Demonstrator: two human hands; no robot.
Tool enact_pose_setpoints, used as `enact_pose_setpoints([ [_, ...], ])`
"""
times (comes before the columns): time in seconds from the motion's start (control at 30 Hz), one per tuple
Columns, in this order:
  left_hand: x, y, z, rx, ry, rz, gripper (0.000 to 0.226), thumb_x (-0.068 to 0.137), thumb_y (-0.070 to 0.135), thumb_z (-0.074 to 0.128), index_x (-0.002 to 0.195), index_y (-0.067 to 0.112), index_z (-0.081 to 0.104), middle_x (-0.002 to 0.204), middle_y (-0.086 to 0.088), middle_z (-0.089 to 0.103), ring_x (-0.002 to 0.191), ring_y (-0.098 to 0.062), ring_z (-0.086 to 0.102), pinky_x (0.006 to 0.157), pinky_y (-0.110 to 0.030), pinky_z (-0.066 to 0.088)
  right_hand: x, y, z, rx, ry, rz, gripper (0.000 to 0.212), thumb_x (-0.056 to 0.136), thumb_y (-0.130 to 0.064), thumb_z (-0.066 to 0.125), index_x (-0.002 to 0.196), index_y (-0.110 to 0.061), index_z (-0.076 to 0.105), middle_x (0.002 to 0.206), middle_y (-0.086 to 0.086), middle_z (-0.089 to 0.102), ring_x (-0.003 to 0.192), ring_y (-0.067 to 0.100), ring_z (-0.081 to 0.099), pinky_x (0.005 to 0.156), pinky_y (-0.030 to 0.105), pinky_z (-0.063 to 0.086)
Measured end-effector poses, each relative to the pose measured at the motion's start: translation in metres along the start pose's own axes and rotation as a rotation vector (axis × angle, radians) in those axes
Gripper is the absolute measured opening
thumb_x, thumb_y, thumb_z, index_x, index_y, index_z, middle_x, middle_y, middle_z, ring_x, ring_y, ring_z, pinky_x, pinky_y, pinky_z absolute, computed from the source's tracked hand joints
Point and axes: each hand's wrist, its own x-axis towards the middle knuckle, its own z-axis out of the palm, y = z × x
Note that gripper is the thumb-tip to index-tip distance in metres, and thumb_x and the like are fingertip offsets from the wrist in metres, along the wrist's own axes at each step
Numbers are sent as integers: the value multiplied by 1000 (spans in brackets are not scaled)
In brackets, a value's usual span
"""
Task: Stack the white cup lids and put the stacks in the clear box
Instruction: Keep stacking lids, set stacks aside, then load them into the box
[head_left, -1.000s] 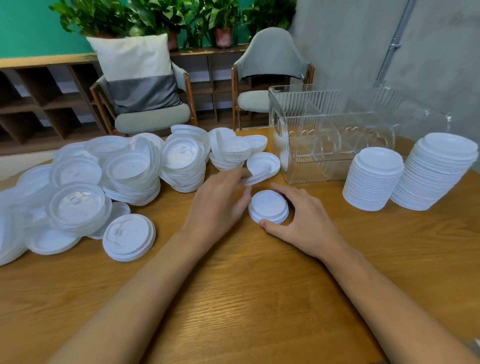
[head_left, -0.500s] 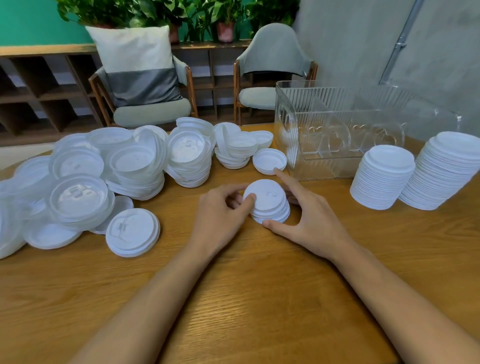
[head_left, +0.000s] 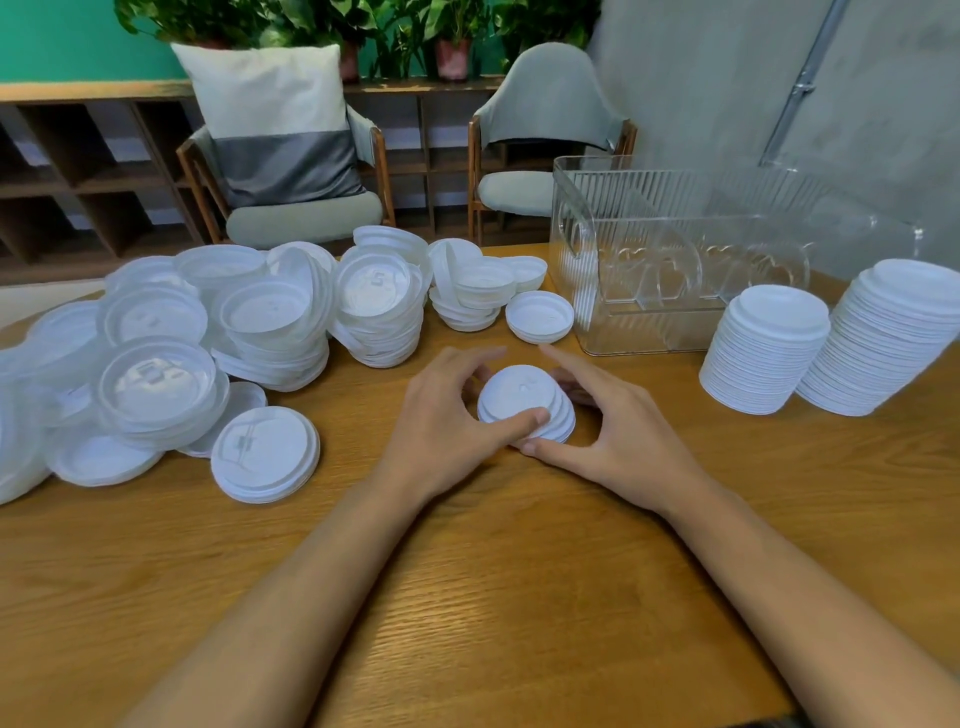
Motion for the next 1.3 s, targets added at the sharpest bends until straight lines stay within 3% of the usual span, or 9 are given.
enact_pose_setpoints([
  [0.17,0,3,6,25,-61,-36,83,72,71,82,142,31,62,119,17,53,110,3,56,91,-10,41,-1,0,-1,-35,-7,-23,86,77,-54,86,152,-33,50,140,-19,58,130,0,53,110,35,47],
  [0.3,2,-4,-8,-142,-240,11,75,81,31,85,149,35,54,139,19,59,131,2,54,112,-32,48,-1,0,-1,-18,-16,-32,87,77,-57,84,153,-34,48,142,-20,57,131,-1,52,111,36,48],
  [0.37,2,-5,-11,-167,-207,2,72,79,24,87,145,35,58,131,16,66,124,1,60,108,-32,52,-1,0,-1,0,-21,-27,91,76,-57,86,155,-36,45,143,-21,56,131,-1,53,111,37,49],
  [0.47,4,-2,-10,-114,-47,-19,59,78,42,88,132,36,67,118,15,67,109,-3,63,92,-28,56,-1,2,-1,35,-18,-20,96,74,-51,91,156,-40,42,141,-20,58,128,0,56,110,36,50],
  [0.63,2,1,-11,-28,74,-128,42,75,62,82,102,31,75,97,12,67,88,-2,60,71,-12,40,0,3,0,-7,-8,-10,99,71,-58,90,155,-36,44,128,-21,60,122,0,57,108,37,51],
  [0.77,0,5,-2,16,81,-117,51,66,73,84,87,29,68,84,10,65,78,-6,60,67,-23,46,0,3,0,-28,-5,-15,99,69,-63,88,154,-33,47,126,-21,58,120,0,56,106,32,50],
  [0.97,-3,13,6,127,-38,-114,78,53,93,69,103,34,60,99,19,57,96,-4,57,91,-43,52,-1,1,0,-30,10,-50,83,72,-57,88,144,-29,59,128,-16,60,120,0,57,103,27,48],
  [1.1,0,3,-13,-4,-279,-77,82,70,66,82,143,40,55,135,24,58,127,5,52,114,-39,44,-1,-1,-2,-34,-2,-36,82,74,-64,82,145,-32,58,130,-20,59,122,-1,56,105,31,49],
  [1.3,4,-4,-17,-56,-218,-25,65,74,44,92,134,36,67,122,23,70,116,5,61,103,-29,51,0,-2,-2,-52,-22,3,97,68,-65,87,152,-33,50,135,-19,56,126,-1,52,107,24,44],
])
